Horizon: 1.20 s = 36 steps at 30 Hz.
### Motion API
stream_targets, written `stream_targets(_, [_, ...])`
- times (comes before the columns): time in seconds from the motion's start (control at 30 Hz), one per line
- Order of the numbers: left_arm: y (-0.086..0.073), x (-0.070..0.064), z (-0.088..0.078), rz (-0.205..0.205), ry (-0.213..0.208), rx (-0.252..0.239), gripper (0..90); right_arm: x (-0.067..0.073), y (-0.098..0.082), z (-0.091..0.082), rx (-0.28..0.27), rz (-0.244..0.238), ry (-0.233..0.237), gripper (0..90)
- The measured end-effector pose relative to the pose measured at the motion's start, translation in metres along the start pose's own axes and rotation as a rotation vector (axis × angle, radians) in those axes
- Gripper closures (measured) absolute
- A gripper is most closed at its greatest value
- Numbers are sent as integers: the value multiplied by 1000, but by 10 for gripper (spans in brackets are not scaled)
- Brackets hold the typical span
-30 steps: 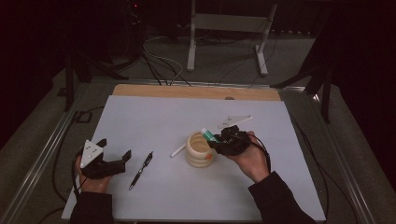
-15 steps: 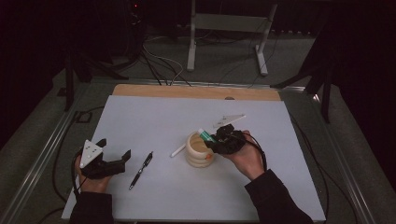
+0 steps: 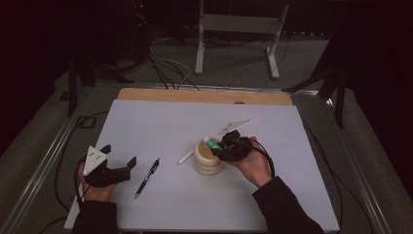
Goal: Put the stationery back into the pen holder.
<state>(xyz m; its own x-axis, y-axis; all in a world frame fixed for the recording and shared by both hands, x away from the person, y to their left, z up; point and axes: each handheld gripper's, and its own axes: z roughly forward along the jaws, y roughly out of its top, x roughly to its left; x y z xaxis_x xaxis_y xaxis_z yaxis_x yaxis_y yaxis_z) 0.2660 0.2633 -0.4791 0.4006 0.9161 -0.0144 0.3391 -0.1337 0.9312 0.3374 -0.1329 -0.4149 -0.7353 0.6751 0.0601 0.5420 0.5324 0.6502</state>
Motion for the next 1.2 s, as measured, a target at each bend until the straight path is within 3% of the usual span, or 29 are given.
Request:
stream_targets(0.87, [0, 0, 0, 0, 1, 0, 4, 4, 1, 8, -6, -6, 3, 634])
stream_targets(1.2, [0, 0, 0, 0, 0, 0, 4, 2, 1, 3, -74, 3, -5, 483])
